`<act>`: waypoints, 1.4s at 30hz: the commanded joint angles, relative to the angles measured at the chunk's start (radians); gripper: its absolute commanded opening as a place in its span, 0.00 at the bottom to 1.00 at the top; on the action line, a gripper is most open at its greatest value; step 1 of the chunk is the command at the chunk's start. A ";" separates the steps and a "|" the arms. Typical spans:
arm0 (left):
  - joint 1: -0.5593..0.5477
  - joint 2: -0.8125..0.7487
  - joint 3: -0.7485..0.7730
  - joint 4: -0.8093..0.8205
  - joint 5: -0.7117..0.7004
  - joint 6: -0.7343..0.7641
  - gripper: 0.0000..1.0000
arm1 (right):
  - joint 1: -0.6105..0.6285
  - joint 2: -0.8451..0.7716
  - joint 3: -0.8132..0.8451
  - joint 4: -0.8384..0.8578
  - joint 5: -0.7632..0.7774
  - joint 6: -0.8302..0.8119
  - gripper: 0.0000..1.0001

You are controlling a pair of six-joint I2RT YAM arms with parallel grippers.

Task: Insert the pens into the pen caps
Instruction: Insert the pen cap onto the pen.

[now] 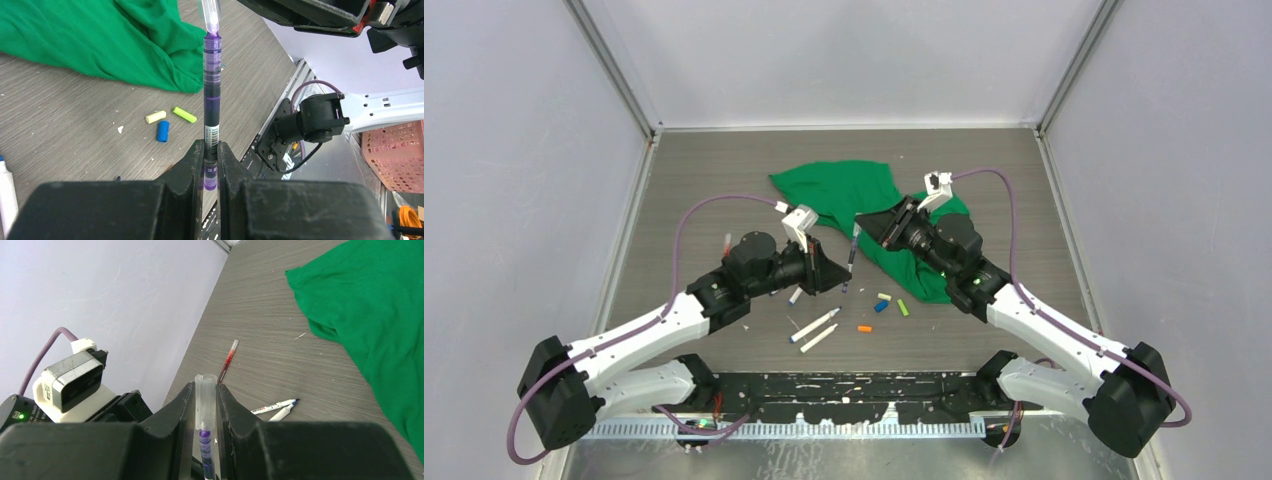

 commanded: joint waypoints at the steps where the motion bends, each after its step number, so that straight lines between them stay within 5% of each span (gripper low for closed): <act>1: -0.004 -0.001 0.050 0.068 -0.023 -0.017 0.04 | 0.009 -0.027 0.002 0.047 -0.014 -0.011 0.15; 22: -0.003 0.040 0.064 0.251 -0.082 -0.104 0.02 | 0.120 -0.086 -0.147 0.179 0.014 -0.209 0.14; 30: -0.003 0.053 0.072 0.297 -0.084 -0.093 0.01 | 0.141 -0.085 -0.146 0.076 0.105 -0.192 0.14; 42: 0.009 0.006 0.103 0.277 -0.106 -0.022 0.00 | 0.144 -0.094 -0.153 0.016 0.010 -0.219 0.14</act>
